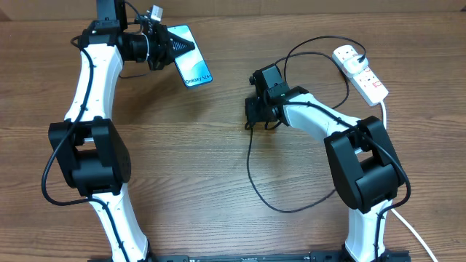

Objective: Plug charger to phone and switch on socket
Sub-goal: 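Lower right gripper and pinch the black cable near its USB-C tip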

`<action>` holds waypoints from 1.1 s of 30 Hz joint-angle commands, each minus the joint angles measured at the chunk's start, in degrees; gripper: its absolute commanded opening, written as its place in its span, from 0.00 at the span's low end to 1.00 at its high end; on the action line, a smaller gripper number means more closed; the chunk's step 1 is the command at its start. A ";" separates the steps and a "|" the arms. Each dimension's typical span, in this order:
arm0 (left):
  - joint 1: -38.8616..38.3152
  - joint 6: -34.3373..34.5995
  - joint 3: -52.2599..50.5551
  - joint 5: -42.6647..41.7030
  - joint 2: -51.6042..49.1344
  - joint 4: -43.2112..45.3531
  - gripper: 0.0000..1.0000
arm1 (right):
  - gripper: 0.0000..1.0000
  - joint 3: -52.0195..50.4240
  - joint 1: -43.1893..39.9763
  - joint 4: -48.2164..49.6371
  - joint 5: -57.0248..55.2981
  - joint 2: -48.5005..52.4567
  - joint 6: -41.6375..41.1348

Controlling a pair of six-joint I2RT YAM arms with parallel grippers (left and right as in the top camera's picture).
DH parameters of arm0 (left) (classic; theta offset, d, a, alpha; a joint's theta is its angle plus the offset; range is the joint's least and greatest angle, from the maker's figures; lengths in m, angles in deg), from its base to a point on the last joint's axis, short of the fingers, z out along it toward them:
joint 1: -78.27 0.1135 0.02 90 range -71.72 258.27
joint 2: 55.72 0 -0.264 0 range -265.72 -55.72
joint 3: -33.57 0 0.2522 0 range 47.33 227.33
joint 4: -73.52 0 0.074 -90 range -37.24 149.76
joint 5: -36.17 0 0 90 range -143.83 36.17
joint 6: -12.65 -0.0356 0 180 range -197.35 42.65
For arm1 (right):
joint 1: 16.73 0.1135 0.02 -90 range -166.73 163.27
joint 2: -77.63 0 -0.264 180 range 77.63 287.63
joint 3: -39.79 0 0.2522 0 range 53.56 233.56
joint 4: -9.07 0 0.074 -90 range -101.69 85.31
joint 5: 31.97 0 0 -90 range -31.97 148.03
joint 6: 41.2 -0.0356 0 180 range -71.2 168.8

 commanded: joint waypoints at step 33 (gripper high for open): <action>-0.07 1.92 0.24 -4.42 0.04 0.33 0.04 | 0.30 3.65 0.98 -16.39 -4.81 0.68 -8.11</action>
